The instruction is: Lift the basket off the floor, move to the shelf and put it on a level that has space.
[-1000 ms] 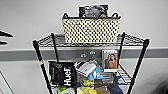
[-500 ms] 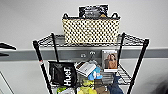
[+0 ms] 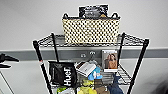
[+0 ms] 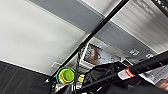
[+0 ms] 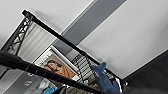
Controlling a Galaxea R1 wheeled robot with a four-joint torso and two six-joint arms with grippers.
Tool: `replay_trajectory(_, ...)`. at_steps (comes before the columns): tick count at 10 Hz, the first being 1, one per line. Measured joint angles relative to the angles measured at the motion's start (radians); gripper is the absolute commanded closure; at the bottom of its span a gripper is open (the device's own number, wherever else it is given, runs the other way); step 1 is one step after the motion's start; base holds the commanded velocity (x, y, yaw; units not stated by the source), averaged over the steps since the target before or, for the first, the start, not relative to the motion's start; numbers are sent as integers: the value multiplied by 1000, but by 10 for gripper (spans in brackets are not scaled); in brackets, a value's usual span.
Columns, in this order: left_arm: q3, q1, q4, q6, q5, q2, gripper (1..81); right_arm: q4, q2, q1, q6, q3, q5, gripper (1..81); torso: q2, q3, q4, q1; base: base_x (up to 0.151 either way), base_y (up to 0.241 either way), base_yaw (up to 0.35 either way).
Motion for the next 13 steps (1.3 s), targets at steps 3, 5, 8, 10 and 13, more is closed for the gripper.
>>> replay_trajectory(3,0,124,0,43,-59,0,10,-2,42,-142,-21,-21,41,10,0,0,0,0,0,0,0)
replay_trajectory(5,2,203,0,58,-104,5,10,-2,77,-249,-38,-24,80,10,0,0,0,0,0,0,0)
replay_trajectory(8,9,339,0,81,-181,32,10,-3,140,-413,-69,-41,150,10,0,0,0,0,0,0,0)
replay_trajectory(10,10,431,0,103,-241,52,10,-3,187,-519,-92,-55,205,10,0,0,0,0,0,0,0)
replay_trajectory(13,16,515,-2,130,-309,81,10,-2,242,-624,-120,-69,268,10,0,0,0,0,0,0,0)
